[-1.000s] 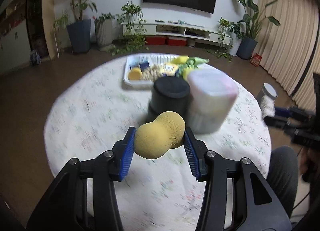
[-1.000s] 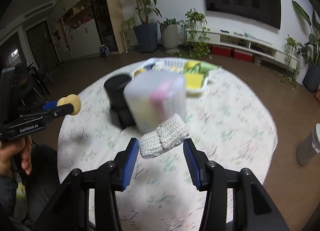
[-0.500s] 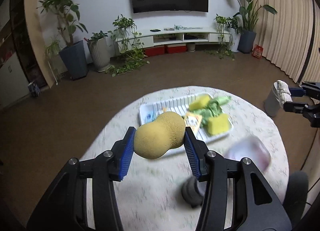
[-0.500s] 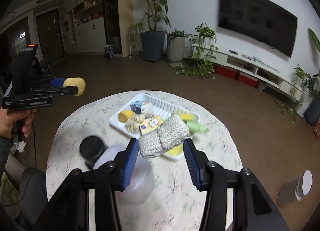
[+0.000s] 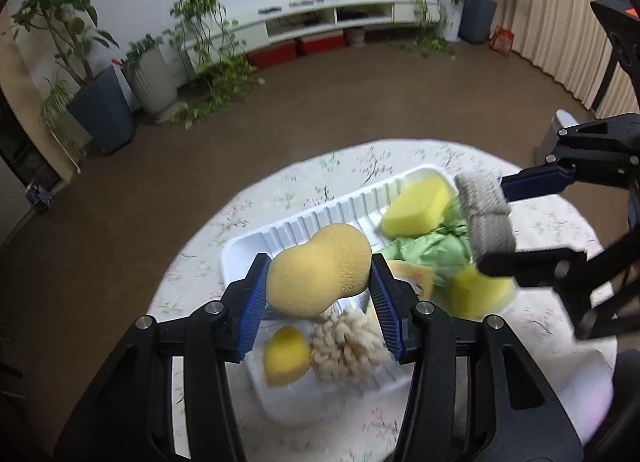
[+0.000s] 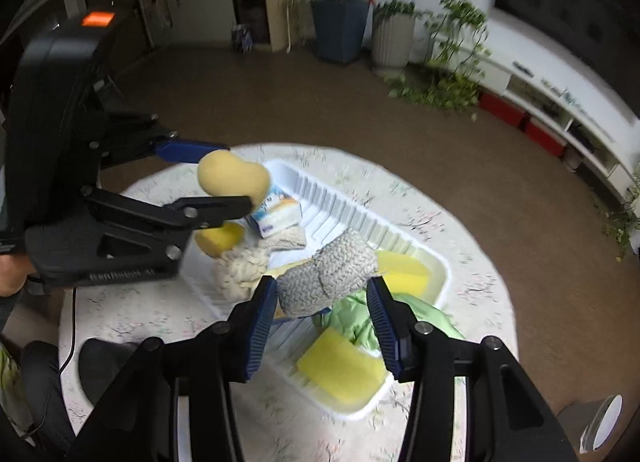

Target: Organize soft objects

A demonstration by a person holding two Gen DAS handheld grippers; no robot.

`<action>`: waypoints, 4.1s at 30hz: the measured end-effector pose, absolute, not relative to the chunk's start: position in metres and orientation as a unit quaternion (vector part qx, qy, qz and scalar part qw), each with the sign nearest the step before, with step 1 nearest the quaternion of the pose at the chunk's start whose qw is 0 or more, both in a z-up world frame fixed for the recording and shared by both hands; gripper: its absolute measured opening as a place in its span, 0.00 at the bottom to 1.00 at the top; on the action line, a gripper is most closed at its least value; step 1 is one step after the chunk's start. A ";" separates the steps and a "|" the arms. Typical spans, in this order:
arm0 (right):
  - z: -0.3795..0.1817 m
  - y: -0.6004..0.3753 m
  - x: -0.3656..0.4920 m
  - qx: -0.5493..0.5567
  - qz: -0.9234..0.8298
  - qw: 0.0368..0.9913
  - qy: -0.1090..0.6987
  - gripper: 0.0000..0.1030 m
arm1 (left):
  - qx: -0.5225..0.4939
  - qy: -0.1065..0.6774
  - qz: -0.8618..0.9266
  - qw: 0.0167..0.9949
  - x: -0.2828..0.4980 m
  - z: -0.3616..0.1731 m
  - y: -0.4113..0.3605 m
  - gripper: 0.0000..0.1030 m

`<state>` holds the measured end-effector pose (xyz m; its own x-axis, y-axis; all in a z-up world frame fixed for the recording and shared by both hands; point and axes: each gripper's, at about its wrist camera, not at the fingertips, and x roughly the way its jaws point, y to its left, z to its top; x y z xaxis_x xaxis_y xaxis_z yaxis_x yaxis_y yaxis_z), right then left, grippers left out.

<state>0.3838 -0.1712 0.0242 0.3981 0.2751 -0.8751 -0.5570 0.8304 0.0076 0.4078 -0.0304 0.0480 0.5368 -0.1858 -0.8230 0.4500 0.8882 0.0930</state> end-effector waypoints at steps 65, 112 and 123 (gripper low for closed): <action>-0.019 -0.322 0.184 0.007 0.002 0.908 0.419 1.00 | -0.034 0.402 0.007 0.915 0.182 -0.014 0.129 1.00; -0.106 -0.321 0.226 0.003 -0.050 0.882 0.468 1.00 | -0.015 0.461 0.028 0.887 0.255 -0.073 0.138 1.00; -0.107 -0.319 0.224 0.001 -0.050 0.882 0.468 1.00 | -0.038 0.476 0.054 0.877 0.252 -0.070 0.136 1.00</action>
